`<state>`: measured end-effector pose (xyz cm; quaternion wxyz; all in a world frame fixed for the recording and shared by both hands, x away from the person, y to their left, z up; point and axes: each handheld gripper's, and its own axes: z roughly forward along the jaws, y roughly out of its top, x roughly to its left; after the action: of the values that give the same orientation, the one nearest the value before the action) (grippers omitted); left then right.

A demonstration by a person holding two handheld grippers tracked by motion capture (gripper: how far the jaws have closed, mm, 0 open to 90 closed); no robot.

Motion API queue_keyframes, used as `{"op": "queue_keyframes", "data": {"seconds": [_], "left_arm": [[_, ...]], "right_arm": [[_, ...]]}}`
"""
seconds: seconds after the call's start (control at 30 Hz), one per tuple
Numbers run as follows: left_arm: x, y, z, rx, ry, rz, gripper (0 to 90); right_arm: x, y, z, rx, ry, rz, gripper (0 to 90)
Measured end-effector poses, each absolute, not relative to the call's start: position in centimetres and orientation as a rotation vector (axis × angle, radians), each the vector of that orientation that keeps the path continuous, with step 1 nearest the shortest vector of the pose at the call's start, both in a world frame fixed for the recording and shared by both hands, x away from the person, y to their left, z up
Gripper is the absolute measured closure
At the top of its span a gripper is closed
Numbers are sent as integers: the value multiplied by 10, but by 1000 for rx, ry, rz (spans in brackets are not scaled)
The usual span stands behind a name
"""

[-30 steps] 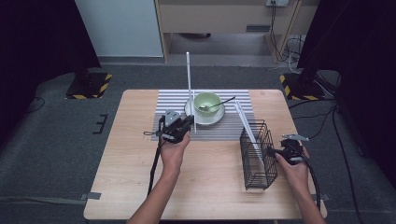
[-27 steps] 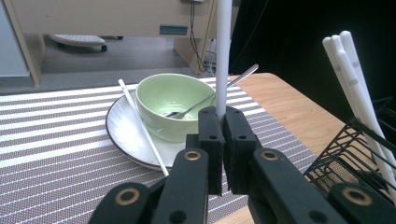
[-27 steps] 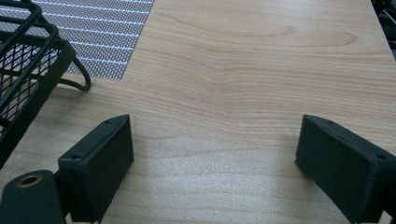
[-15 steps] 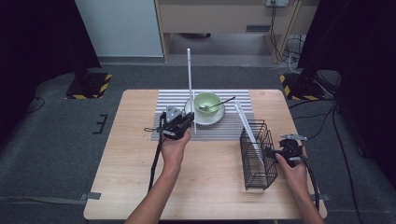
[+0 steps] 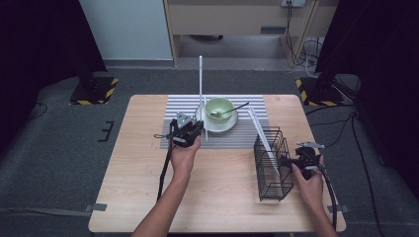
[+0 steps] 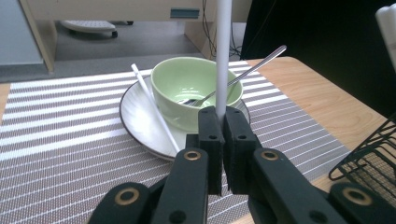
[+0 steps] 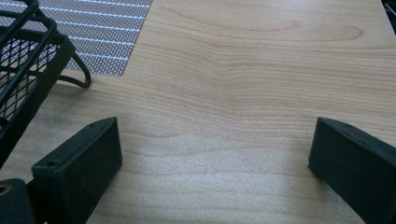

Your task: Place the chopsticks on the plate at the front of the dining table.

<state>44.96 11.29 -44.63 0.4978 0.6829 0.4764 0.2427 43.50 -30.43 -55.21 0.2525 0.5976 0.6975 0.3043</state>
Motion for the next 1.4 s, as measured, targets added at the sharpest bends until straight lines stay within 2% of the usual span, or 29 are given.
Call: {"op": "queue_keyframes", "data": {"seconds": [1.4], "left_arm": [[476, 105, -484, 1666, 1313, 566, 866]], "right_arm": [[434, -302, -552, 1632, 1890, 822, 23]]}}
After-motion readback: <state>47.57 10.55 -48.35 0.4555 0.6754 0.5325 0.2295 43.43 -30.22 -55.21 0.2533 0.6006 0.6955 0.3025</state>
